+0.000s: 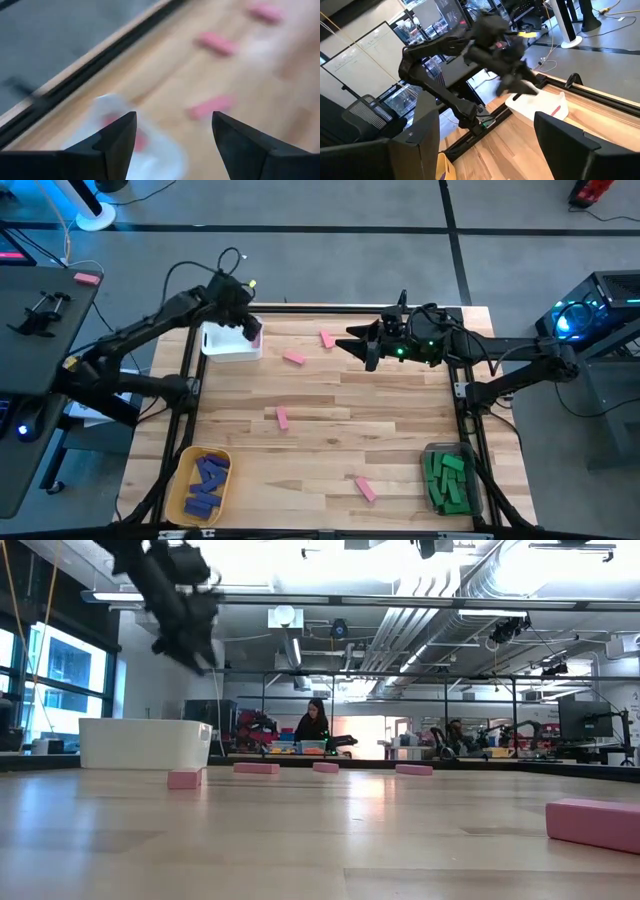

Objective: Sort blocks
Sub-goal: Put the pink block into the white bin

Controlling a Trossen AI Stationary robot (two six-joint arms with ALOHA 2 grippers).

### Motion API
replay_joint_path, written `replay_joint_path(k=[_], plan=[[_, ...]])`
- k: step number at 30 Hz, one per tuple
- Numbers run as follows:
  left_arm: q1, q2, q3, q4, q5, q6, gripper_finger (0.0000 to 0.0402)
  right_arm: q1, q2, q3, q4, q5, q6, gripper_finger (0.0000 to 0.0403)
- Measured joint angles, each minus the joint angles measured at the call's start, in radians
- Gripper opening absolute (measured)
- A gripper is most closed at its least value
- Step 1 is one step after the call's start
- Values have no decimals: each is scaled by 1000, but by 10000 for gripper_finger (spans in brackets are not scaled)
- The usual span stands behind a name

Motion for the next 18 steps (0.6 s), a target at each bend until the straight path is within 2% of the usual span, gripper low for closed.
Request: replay_joint_path(k=[3, 7, 10, 12, 15, 16, 18], plan=[[-153, -50, 1, -42, 11, 3, 243, 0, 0, 0, -3, 0, -7, 256], [-429, -46, -12, -110, 9, 16, 241, 0, 0, 0, -3, -4, -18, 256], [-619, 7, -30, -108, -65, -37, 241, 0, 0, 0, -3, -4, -19, 256], [-703, 59, -35, -89, -140, -187, 241, 0, 0, 0, -3, -4, -17, 256], [-775, 143, -36, -13, -152, -435, 241, 2, 0, 0, -8, -4, -15, 256], [-796, 166, -36, 22, -138, -470, 241, 4, 0, 0, -12, -6, -11, 256], [-843, 205, -36, 88, -115, -417, 241, 6, 0, 0, -21, -7, -8, 256]])
